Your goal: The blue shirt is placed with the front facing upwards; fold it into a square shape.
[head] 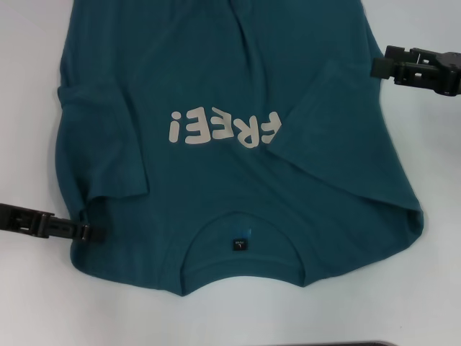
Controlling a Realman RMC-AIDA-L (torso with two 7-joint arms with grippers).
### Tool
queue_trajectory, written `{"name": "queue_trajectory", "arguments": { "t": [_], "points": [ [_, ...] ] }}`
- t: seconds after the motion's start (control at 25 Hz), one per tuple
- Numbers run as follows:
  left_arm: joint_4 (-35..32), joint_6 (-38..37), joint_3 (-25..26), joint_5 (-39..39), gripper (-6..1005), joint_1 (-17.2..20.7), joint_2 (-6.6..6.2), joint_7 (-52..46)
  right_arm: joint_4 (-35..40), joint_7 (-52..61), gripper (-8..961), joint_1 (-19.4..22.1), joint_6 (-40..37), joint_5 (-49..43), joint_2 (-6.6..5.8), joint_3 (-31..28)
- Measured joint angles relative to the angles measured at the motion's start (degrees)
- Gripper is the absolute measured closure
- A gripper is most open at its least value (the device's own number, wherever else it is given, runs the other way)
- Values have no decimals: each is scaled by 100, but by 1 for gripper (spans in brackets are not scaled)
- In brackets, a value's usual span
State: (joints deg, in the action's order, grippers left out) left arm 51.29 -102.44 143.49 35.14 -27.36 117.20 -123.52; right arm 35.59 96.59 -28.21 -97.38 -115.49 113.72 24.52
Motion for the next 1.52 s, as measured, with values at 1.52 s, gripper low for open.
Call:
{"name": "queue_trajectory", "arguments": {
  "t": [1.52],
  "points": [
    [-6,65,13,-159,125,149,-75,-115,0,8,8,17,-35,0,-9,0]
  ]
}}
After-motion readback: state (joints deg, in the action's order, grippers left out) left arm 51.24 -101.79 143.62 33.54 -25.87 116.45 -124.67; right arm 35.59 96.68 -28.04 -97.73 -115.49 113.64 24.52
